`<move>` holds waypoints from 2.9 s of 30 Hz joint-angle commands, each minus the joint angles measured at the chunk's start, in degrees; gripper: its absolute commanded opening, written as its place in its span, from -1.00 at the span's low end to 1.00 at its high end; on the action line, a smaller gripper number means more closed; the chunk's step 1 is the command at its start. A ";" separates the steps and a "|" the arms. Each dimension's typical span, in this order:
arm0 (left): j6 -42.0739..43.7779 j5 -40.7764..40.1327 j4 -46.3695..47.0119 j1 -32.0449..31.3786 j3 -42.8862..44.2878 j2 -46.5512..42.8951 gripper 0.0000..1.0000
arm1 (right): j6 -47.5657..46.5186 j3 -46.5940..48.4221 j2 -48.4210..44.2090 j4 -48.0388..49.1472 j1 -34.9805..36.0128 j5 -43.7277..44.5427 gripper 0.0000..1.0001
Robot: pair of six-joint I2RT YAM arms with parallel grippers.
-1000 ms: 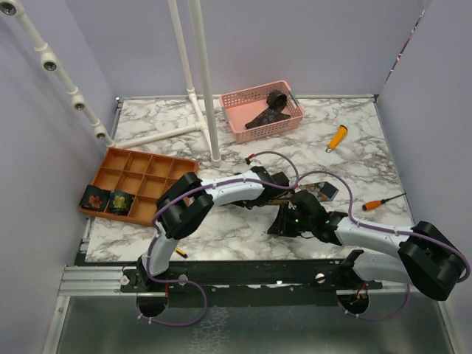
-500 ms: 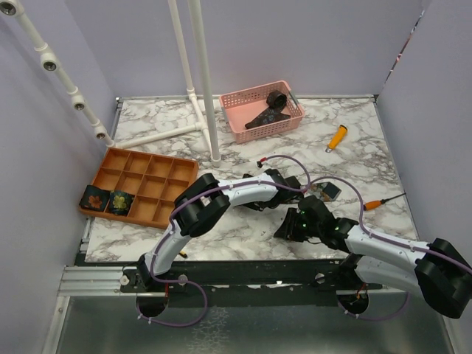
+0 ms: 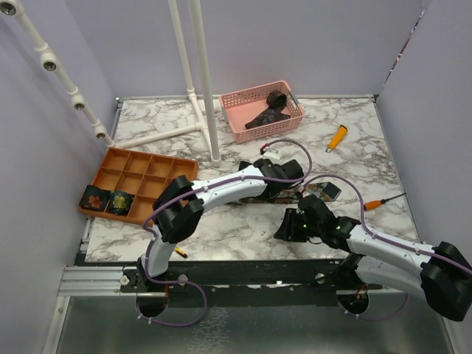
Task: Roll the ties
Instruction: Roll the tie at the center of the board.
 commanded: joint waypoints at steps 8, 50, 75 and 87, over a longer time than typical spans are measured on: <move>9.71 17.30 22.62 11.45 -23.53 -32.31 0.93 | -5.69 16.90 12.54 0.96 0.45 -1.42 -0.08; 19.24 54.80 48.18 34.83 -51.17 -37.61 0.98 | -10.84 35.21 42.38 -0.35 -5.19 3.31 -0.19; 12.64 56.42 57.59 32.40 -57.04 -41.90 0.98 | -15.43 33.73 31.54 -2.68 -8.10 -0.98 -0.05; 13.16 50.29 58.85 30.43 -56.68 -40.05 0.98 | -13.23 35.32 35.87 -3.52 -8.10 -2.37 -0.20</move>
